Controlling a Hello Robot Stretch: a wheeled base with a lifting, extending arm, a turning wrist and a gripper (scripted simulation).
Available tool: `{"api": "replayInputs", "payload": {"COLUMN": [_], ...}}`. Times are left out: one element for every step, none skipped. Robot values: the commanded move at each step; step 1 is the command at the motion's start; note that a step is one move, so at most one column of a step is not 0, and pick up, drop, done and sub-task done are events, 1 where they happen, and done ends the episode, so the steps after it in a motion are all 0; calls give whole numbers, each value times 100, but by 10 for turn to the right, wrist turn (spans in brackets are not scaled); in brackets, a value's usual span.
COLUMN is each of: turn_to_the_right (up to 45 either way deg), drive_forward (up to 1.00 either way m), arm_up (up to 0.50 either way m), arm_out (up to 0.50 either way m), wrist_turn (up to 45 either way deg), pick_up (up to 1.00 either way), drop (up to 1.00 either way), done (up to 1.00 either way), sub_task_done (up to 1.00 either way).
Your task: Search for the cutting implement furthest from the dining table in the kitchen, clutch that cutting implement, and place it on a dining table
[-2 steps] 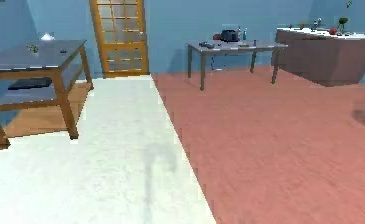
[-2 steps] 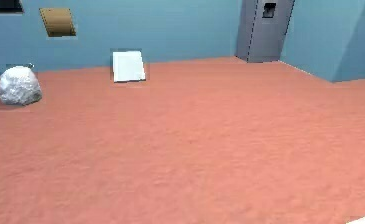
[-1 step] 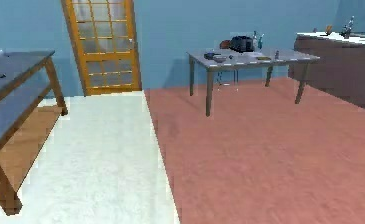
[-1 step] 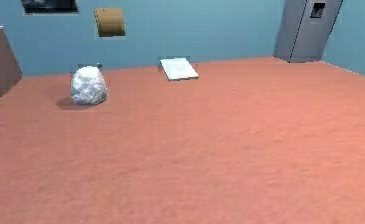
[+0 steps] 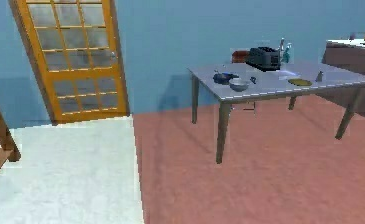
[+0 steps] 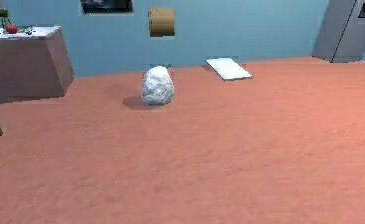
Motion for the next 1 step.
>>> {"api": "replayInputs", "payload": {"turn_to_the_right": [0], "drive_forward": [80], "arm_up": [0], "arm_out": [0], "wrist_turn": [0], "pick_up": [0], "drop": [0], "done": [0], "sub_task_done": [0]}}
